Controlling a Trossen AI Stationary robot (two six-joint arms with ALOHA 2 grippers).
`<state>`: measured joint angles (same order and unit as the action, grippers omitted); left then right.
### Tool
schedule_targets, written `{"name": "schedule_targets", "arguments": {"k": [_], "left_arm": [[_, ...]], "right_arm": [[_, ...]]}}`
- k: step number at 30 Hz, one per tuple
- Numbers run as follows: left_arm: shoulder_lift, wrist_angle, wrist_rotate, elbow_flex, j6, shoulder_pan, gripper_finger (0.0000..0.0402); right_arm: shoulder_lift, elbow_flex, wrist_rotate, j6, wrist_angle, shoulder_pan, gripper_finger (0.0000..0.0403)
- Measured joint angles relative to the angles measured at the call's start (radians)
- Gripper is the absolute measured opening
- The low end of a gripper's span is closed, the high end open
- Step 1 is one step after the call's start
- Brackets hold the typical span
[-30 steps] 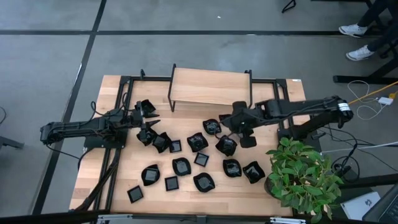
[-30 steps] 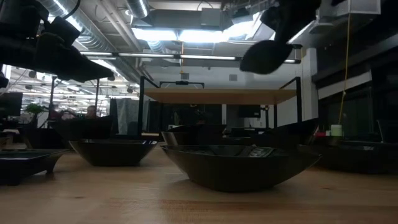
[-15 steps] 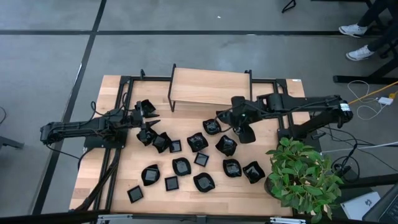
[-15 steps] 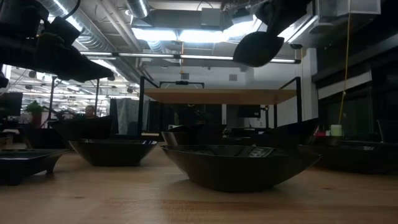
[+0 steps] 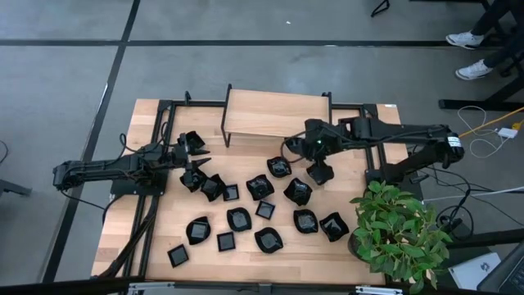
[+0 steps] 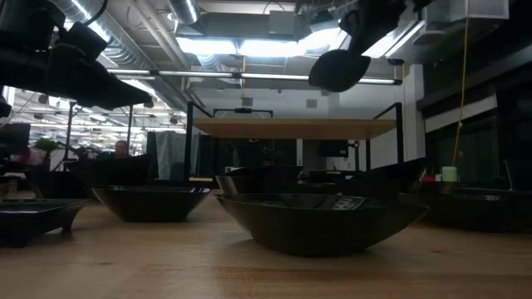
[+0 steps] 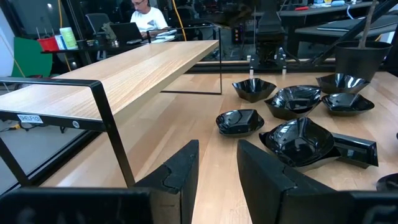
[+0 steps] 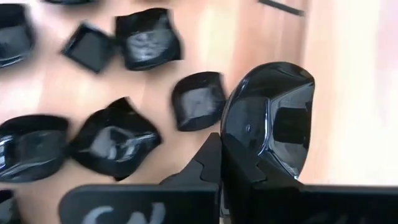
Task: Pick & Place Mini shaped plates
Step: Put the leaf-shaped plate on the shelf
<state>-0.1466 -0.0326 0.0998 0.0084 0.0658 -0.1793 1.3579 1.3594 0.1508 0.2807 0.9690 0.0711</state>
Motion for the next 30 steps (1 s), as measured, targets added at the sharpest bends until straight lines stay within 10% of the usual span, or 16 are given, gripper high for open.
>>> {"name": "schedule_targets", "arguments": {"k": [7,30], "left_arm": [[0.000,0.000,0.000,0.000,0.000,0.000,0.0104],[0.000,0.000,0.000,0.000,0.000,0.000,0.0104]], "right_arm": [[0.000,0.000,0.220,-0.012,-0.001,0.062,0.0005],[0.131,0.000,0.224,-0.157,-0.011,0.271,0.0005]]}}
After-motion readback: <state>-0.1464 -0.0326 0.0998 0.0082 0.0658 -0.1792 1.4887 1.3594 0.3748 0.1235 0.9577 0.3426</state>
